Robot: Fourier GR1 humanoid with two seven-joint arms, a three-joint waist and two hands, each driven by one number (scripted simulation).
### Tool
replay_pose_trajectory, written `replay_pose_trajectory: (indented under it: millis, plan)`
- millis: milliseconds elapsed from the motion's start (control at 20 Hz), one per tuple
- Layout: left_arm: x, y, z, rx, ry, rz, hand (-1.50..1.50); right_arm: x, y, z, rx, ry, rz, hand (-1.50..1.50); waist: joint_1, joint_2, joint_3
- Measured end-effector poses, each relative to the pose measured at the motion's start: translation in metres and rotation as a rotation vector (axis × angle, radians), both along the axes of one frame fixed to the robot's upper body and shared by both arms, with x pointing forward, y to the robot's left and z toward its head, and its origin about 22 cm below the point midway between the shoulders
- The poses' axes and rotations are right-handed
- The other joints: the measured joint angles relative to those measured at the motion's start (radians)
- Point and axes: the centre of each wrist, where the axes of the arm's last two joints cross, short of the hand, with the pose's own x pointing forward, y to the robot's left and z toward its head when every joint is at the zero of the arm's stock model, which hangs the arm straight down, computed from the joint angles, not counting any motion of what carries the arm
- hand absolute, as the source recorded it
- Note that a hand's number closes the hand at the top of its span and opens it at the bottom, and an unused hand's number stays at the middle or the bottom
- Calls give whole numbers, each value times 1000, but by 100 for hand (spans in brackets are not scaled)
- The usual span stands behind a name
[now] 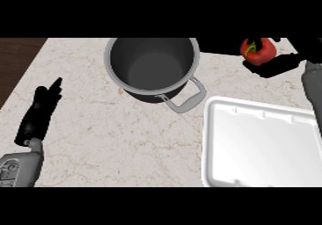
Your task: Pick the bell pepper from the tray and place it in the pot
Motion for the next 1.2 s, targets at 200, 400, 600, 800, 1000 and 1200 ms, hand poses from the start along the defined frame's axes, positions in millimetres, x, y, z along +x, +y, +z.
replay_pose_trajectory:
  millis: [200, 400, 600, 800, 1000, 1200]
  plan:
    - [1, 1, -2, 4, 12, 19, 0, 20, -8, 32, 98, -49, 136, 150, -15, -5, -3]
    - [-3, 7, -7, 3, 18, 34, 0, 41, 6, 62, 134, -39, 243, 150, -30, -13, -5]
    - [-3, 11, -3, 7, 24, 53, 0, 56, 34, 83, 108, 0, 294, 150, -49, -20, -6]
    - [-9, 17, -8, 11, 26, 72, 0, 65, 69, 95, 74, 51, 331, 150, -64, -25, -7]
    - [-9, 22, -9, 10, 30, 86, 0, 69, 115, 96, 29, 108, 373, 150, -81, -29, -7]
    - [-14, 22, -9, 9, 30, 91, 0, 69, 154, 82, -32, 157, 401, 150, -84, -30, -7]
